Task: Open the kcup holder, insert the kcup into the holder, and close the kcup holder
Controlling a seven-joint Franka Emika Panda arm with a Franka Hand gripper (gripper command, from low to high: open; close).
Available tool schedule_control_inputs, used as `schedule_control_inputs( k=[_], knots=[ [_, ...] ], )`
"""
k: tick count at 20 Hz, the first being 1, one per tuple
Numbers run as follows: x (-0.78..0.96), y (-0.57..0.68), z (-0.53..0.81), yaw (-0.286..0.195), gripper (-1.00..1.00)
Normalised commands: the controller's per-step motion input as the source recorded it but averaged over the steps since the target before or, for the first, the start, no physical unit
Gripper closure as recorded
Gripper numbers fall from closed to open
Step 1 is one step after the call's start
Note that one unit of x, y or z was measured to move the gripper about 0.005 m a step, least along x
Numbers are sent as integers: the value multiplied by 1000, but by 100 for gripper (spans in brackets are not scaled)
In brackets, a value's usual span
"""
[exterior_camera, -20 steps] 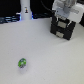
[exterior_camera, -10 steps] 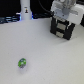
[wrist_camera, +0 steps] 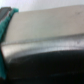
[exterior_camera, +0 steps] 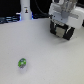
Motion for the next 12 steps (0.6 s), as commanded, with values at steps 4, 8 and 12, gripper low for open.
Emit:
schedule_control_inputs(
  k=[4, 8, 12],
  knots=[
    [931, -361, 150, -76, 100],
    [928, -373, 138, -76, 100],
    [926, -378, 130, -76, 100]
  ],
)
